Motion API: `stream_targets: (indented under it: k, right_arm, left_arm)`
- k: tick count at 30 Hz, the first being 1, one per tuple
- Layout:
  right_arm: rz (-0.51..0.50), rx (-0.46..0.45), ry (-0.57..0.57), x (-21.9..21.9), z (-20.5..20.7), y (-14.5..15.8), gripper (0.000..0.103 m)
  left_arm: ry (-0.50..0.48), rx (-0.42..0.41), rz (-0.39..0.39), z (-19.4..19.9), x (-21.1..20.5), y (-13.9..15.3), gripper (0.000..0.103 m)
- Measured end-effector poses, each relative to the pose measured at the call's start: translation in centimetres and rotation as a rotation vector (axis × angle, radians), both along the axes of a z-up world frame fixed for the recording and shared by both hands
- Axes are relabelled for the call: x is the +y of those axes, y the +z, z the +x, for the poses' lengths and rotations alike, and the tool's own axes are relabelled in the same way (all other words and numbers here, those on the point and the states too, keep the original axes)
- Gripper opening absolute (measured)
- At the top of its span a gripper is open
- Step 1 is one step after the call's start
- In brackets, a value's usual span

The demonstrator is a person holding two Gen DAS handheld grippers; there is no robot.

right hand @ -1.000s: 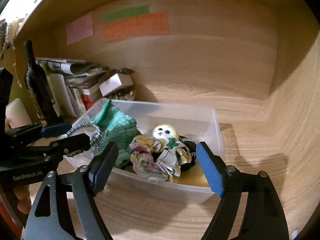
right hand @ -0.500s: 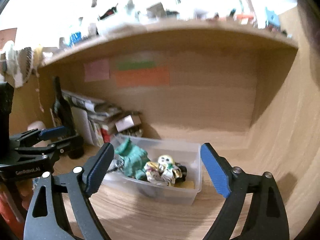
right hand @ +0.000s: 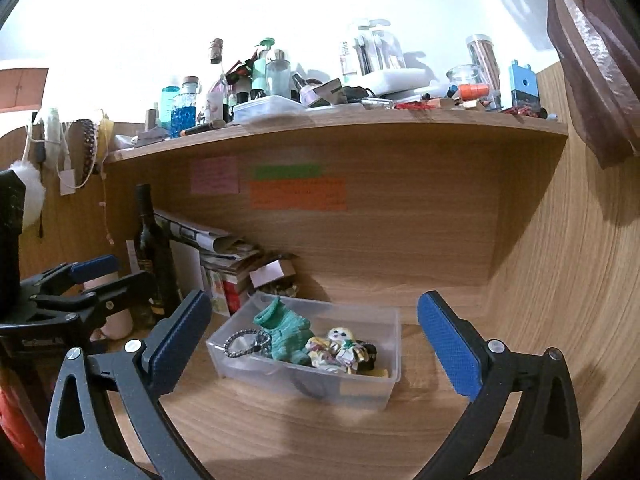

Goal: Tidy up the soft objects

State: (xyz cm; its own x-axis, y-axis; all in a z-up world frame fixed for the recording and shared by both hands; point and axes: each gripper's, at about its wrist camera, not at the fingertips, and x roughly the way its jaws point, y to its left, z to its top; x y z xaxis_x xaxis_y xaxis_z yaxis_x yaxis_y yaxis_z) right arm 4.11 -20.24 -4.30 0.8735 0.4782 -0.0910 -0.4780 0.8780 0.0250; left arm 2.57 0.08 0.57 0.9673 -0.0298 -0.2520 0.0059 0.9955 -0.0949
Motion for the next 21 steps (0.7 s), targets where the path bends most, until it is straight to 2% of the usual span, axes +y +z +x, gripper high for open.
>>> stream_targets:
  k: [13, 21]
  right_arm:
    - [0.017, 0.03, 0.01, -0.22, 0.21, -0.57, 0.103]
    - [0.015, 0.032, 0.011, -0.11, 0.27, -0.6, 0.103]
  left_arm:
    - [0.011, -0.005, 0.032, -0.41, -0.28, -0.37, 0.103]
    - [0.005, 0.008, 0.023, -0.03, 0.06, -0.55, 0.103]
